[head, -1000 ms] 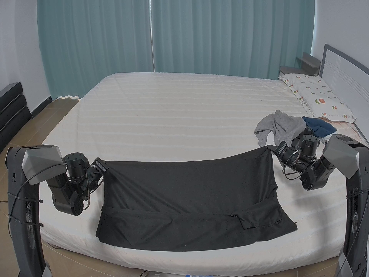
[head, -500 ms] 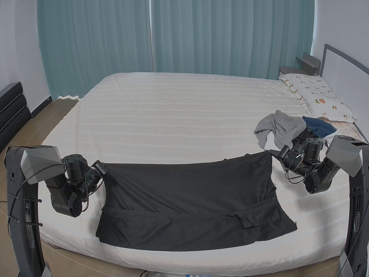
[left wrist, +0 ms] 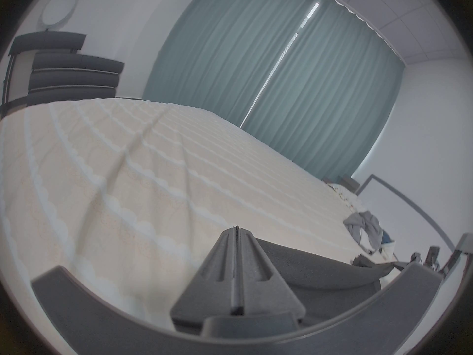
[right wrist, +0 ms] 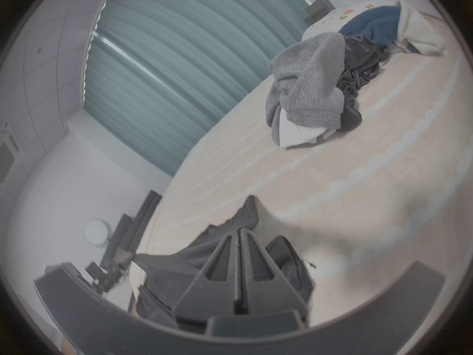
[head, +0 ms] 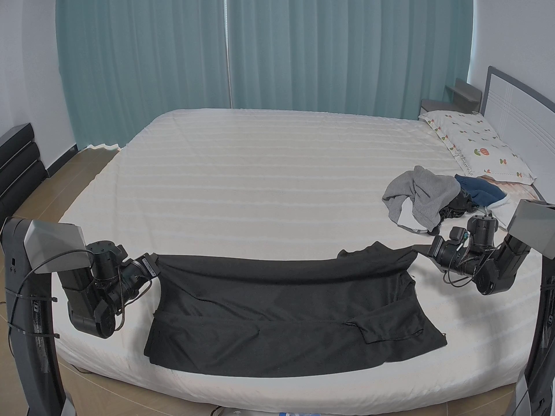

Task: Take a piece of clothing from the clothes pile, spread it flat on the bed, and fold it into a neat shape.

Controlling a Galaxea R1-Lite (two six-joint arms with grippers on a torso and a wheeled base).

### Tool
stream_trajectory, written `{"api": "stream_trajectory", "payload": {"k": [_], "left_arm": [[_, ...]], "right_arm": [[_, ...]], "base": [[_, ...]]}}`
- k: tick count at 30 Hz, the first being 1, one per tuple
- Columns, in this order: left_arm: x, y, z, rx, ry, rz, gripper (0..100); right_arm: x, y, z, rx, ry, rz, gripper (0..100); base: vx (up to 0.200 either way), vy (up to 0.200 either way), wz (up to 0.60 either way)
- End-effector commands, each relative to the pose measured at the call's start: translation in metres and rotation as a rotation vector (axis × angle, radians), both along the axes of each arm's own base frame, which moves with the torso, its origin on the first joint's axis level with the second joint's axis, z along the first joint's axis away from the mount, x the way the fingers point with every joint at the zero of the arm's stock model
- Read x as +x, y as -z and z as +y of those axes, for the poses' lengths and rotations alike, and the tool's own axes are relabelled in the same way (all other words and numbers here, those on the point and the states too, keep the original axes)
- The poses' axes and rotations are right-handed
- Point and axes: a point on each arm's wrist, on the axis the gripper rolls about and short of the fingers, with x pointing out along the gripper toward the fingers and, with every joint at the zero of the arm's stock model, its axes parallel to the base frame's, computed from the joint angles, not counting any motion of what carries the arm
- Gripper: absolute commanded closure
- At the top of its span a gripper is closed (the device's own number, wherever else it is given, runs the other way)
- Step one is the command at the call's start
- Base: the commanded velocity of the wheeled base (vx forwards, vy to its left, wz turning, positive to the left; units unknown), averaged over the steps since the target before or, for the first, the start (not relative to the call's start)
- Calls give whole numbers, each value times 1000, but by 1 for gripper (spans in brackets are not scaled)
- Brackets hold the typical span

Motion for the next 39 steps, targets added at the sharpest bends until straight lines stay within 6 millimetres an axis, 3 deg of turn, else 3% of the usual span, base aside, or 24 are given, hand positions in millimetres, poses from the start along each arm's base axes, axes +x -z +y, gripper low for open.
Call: {"api": "stream_trajectory", "payload": {"k": [1, 12, 20, 39], "left_arm": [[-16, 4, 2, 60, 51, 43, 100], [-38, 13, 4, 190, 141, 107, 100], [-55, 23, 5, 269, 229, 172, 100], [-69, 30, 4, 340, 285, 220, 100]], "right_arm": [[-17, -8, 4, -93, -53, 33, 100], [-40, -10, 4, -261, -162, 105, 100], [-54, 0, 0, -409, -276, 182, 100], [-63, 4, -1, -451, -334, 259, 100]], "base": [[0, 0, 0], [0, 0, 0], [0, 0, 0], [0, 0, 0]]}}
